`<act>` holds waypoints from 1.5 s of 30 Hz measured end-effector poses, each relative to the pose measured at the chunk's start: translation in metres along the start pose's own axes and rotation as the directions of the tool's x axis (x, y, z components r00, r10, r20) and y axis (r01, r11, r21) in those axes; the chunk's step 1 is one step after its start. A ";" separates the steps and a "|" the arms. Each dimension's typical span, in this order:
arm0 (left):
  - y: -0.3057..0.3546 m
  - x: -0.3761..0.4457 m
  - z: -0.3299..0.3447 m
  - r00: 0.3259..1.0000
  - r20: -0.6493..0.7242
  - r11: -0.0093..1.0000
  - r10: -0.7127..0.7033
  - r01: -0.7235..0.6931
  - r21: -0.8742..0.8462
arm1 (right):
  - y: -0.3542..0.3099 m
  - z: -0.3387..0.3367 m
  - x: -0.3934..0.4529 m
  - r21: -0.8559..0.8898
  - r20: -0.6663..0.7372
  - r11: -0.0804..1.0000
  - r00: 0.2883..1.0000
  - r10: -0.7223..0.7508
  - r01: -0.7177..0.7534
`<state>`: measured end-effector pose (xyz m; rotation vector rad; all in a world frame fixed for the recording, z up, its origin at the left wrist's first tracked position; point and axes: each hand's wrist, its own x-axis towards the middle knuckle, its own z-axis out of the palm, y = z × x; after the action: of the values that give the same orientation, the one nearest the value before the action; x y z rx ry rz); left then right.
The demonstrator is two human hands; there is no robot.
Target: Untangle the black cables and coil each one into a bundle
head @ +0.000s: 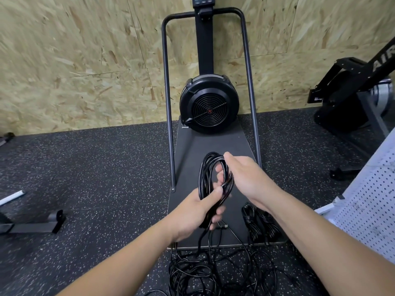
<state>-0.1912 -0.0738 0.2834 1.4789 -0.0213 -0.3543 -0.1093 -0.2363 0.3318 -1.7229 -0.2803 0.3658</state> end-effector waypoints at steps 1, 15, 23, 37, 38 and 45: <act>0.000 0.001 0.001 1.000 -0.016 1.000 -0.003 0.003 -0.022 | -0.001 0.000 0.000 0.017 0.008 1.000 1.000 -0.005 0.005; 0.015 0.002 0.014 0.999 -0.037 0.964 -0.029 0.018 -0.265 | -0.008 0.003 0.001 0.632 0.079 0.775 0.993 -0.093 0.022; 0.027 -0.007 0.014 0.964 0.263 0.995 -0.041 0.015 0.101 | -0.018 0.022 -0.005 0.812 0.082 0.575 0.995 0.060 -0.102; 0.024 -0.016 0.013 0.980 0.197 0.998 0.008 -0.021 0.062 | -0.024 0.024 -0.005 0.662 -0.115 0.748 0.981 0.155 -0.041; 0.027 -0.016 0.013 0.979 0.205 0.999 -0.011 0.004 0.032 | -0.023 0.021 -0.005 0.660 -0.092 0.751 0.988 0.125 -0.034; 0.025 -0.013 0.010 0.997 0.077 1.000 -0.001 -0.002 0.031 | -0.014 -0.003 0.000 0.341 0.079 0.939 0.995 -0.068 0.037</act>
<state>-0.2004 -0.0788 0.3117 1.4949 -0.0892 -0.4125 -0.1078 -0.2365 0.3457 -1.3590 -0.3086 0.4268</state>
